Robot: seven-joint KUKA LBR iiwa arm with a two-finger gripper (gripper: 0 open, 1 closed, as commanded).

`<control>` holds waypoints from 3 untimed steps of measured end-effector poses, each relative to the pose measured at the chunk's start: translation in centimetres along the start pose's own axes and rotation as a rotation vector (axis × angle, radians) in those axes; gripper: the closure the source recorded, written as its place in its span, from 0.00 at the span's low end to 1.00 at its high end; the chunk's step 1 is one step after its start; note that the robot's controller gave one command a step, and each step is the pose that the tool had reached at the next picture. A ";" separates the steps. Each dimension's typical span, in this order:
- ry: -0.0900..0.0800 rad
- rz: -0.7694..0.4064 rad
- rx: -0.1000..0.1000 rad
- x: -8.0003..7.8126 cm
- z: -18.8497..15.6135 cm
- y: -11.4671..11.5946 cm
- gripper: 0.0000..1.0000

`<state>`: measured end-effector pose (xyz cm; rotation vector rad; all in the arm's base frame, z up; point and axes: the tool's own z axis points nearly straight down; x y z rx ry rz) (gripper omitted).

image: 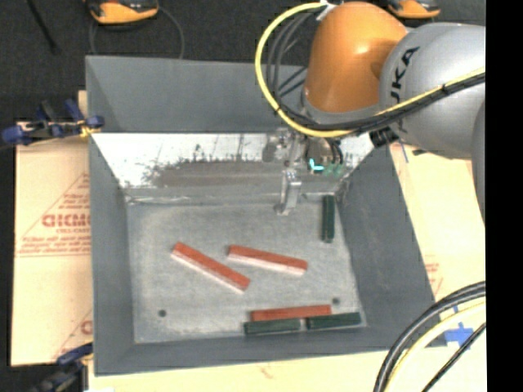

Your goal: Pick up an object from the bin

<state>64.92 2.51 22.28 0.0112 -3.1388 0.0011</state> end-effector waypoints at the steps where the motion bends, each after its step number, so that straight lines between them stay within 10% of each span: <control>1: 0.000 -0.259 0.001 3.9 11.2 -3.7 0.00; 2: 0.002 -0.171 -0.001 10.2 15.5 -6.9 0.00; 3: -0.006 -0.174 0.000 9.8 15.3 -6.8 1.00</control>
Offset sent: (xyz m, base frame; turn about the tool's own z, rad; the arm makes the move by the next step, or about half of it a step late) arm -0.0385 -0.0355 -0.1094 -0.2614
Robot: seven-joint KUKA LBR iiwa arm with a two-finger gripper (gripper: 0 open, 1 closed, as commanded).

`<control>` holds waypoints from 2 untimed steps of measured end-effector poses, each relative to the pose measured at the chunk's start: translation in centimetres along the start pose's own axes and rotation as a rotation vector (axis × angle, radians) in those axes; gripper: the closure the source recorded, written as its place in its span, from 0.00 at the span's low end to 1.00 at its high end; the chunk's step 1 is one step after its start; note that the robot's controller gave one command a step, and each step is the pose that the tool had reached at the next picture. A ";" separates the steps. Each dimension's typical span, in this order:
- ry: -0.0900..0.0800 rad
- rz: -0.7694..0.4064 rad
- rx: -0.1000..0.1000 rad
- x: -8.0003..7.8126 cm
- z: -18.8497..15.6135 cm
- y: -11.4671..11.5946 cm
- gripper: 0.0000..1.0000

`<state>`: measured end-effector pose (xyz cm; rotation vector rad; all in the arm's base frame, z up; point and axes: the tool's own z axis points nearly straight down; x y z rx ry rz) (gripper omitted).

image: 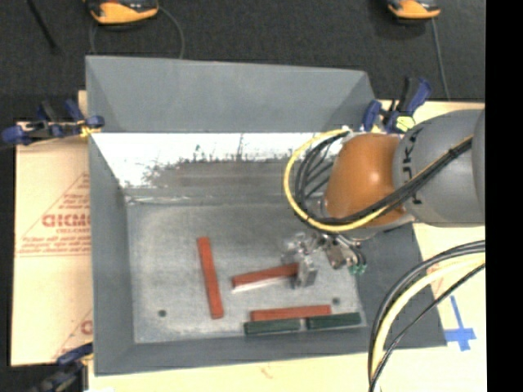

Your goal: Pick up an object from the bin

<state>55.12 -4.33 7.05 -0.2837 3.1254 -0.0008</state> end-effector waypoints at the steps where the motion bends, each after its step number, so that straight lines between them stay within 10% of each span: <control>1: -0.007 0.030 0.002 2.8 -15.3 2.4 1.00; 2: 0.000 0.030 0.000 2.9 -14.8 2.4 0.00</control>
Offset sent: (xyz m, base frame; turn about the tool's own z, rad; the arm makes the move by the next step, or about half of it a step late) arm -0.0341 0.0196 0.1477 0.0316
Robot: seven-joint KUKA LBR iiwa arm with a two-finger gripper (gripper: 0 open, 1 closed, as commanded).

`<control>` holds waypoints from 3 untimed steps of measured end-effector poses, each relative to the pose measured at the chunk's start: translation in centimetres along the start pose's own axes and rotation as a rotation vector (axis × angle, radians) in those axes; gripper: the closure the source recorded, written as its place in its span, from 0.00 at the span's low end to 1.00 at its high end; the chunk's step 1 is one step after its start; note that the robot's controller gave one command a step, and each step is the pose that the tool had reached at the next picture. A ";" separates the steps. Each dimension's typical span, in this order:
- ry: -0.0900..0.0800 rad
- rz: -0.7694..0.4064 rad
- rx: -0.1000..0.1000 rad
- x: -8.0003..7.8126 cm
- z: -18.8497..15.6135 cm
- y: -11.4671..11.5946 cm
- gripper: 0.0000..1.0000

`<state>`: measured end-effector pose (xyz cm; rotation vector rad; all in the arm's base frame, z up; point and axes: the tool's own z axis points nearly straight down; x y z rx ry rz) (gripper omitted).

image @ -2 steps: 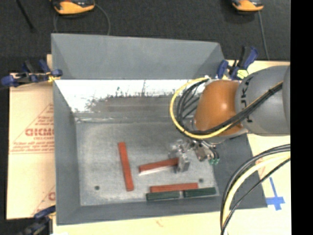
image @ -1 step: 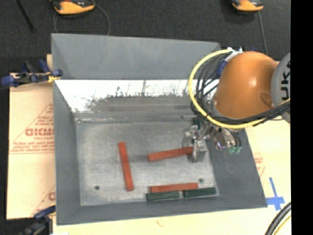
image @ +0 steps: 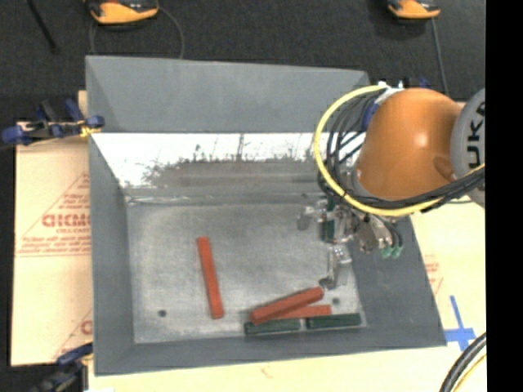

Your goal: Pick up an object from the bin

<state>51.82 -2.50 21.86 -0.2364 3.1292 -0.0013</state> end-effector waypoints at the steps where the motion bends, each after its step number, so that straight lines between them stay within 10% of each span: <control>1: 0.004 -0.341 -0.002 2.8 10.2 1.4 0.00; 2: -0.004 -0.303 -0.001 3.0 14.9 1.3 0.00; 3: -0.004 -0.304 0.000 3.0 14.8 1.3 1.00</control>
Offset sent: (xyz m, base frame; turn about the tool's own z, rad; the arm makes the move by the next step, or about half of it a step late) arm -0.0295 0.0098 -0.1017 -0.3421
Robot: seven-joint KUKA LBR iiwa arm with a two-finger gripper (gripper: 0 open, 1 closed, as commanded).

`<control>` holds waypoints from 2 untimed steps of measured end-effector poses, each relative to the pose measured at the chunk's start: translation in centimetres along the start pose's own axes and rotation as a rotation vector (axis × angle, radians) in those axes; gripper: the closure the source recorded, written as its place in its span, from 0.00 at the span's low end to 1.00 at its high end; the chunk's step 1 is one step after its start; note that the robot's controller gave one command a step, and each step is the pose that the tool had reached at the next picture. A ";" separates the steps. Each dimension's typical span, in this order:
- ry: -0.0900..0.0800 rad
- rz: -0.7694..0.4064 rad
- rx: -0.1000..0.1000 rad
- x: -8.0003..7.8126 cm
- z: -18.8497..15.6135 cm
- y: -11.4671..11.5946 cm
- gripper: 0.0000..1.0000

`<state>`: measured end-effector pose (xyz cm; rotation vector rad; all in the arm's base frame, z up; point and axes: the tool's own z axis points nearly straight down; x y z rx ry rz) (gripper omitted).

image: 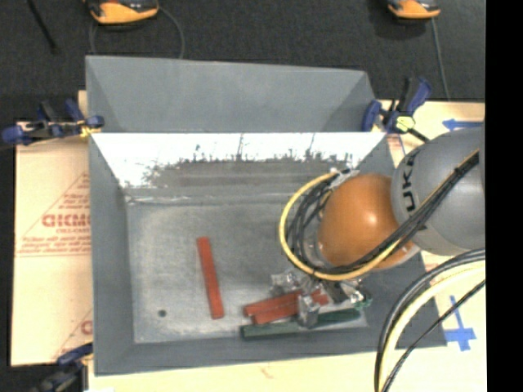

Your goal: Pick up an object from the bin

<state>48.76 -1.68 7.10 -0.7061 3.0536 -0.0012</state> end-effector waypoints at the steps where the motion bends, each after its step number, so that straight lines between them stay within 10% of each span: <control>1: -0.001 -0.053 0.002 0.7 -12.7 1.2 1.00; 2: -0.003 -0.276 0.003 -1.4 -25.3 2.4 1.00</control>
Offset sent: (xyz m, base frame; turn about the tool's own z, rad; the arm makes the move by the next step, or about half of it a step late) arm -0.0144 0.0076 0.1229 -0.0559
